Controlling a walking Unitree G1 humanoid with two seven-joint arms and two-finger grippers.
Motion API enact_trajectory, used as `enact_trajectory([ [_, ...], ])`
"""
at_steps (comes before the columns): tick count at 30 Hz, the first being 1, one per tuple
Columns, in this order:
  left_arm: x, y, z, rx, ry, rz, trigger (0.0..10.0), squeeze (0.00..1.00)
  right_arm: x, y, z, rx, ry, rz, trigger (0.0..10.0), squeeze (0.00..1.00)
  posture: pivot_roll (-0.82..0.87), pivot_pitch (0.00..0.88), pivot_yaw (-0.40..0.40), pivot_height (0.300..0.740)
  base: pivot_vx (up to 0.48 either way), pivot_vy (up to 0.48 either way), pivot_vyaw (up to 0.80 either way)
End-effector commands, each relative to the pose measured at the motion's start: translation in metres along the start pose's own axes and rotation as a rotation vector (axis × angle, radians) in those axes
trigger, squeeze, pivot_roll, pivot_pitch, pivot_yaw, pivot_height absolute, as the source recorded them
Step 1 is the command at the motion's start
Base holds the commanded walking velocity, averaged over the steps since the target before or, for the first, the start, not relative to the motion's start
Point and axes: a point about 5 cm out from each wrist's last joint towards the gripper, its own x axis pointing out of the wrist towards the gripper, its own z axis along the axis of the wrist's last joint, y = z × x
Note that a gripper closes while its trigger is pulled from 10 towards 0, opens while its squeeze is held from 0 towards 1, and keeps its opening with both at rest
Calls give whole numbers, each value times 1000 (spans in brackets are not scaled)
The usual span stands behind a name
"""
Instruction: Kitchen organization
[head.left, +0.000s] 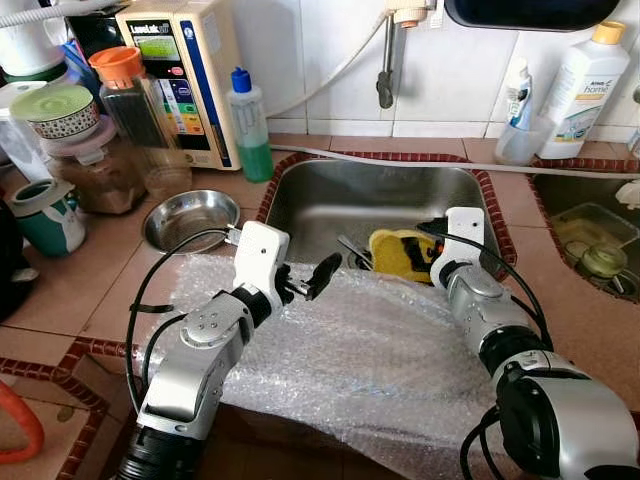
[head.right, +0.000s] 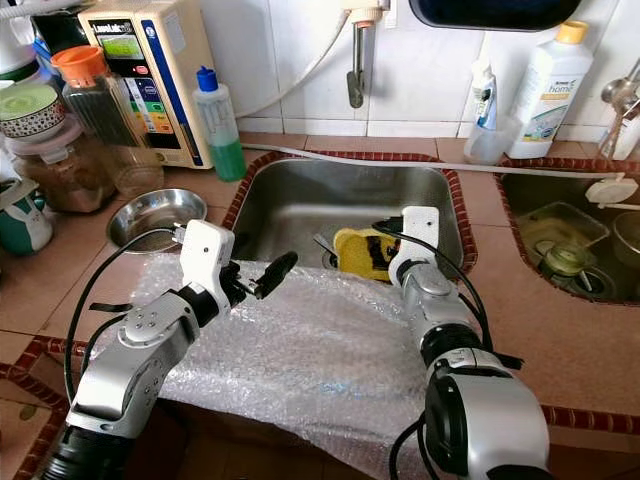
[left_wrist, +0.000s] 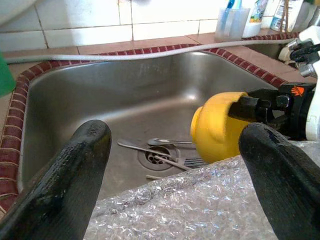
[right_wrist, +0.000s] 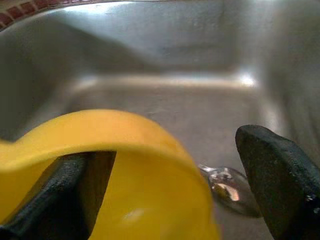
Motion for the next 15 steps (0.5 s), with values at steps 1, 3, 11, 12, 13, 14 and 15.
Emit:
enact_trajectory([
  [1,1,4,2,12,0,18,10000,1000,2,10,0,63,14,78,10000,1000,164,13,96,740,0,0,0],
  [3,1,4,2,12,0,18,10000,1000,2,13,2,34,12,105,10000,1000,164,13,96,740,0,0,0],
  [11,3,5,3,15,-1,24,10000,1000,3,3,28,73,-108,66,10000,1000,159,14,99,740,0,0,0],
  [12,3,5,3,16,-1,25,10000,1000,3,-1,32,107,-130,45,10000,1000,159,14,99,740,0,0,0],
  [13,3,5,3,19,0,27,10000,1000,3,0,38,140,-172,76,10000,1000,159,14,99,740,0,0,0],
  [14,3,5,3,19,0,27,10000,1000,2,-1,45,139,-229,68,10000,1000,159,14,99,740,0,0,0],
  [15,3,5,3,18,0,28,10000,1000,0,-6,55,167,-306,21,10000,1000,159,14,99,740,0,0,0],
])
